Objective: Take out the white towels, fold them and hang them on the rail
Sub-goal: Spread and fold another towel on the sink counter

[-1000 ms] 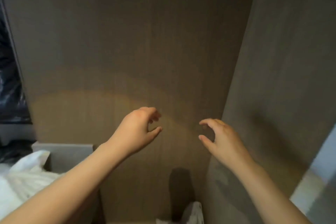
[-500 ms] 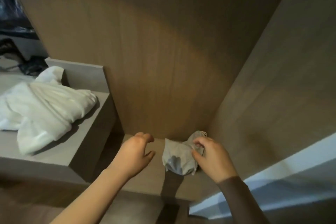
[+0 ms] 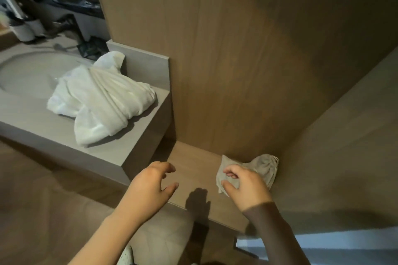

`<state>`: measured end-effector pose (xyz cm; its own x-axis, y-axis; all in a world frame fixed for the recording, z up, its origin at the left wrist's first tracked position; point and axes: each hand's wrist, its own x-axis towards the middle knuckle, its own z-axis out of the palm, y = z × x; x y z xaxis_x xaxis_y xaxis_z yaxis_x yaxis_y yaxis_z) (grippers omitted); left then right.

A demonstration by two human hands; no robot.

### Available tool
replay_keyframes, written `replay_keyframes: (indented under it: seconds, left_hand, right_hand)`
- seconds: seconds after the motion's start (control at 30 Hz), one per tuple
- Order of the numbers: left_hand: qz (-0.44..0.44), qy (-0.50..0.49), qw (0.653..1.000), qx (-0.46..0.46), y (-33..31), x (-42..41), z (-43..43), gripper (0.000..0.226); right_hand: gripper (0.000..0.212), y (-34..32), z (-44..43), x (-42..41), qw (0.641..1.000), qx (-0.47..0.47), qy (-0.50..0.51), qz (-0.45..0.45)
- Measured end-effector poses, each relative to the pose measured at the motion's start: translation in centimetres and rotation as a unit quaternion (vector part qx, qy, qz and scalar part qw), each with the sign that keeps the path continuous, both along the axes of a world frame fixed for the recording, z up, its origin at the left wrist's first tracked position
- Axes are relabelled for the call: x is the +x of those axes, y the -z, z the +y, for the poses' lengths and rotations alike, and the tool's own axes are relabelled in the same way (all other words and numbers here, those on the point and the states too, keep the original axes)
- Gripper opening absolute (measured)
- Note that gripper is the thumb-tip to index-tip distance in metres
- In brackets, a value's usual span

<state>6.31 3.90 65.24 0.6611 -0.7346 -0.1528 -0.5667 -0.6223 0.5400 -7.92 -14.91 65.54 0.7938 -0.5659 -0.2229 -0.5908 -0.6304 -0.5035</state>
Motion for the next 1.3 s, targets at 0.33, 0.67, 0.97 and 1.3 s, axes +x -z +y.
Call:
replay_keyframes:
  seconds: [0.33, 0.67, 0.97, 1.3]
  left_hand:
    - [0.015, -0.094, 0.994, -0.046, -1.7, 10.5, 9.4, 0.032]
    - [0.003, -0.126, 0.990, -0.068, -2.6, 22.3, 18.7, 0.038]
    - [0.026, -0.142, 0.987, -0.073, -1.5, 28.1, 18.8, 0.035]
    - [-0.021, -0.154, 0.986, -0.066, -2.1, 38.2, 16.2, 0.032]
  right_hand:
    - [0.033, -1.8, 7.6, 13.1, 0.997, -0.028, -0.069, -0.027]
    - [0.030, -2.2, 16.2, 25.7, 0.994, -0.009, -0.082, -0.071]
    - [0.016, -2.0, 16.1, 31.7, 0.995, -0.001, -0.078, -0.061]
    - [0.030, -2.0, 12.7, 43.0, 0.990, -0.008, -0.096, -0.103]
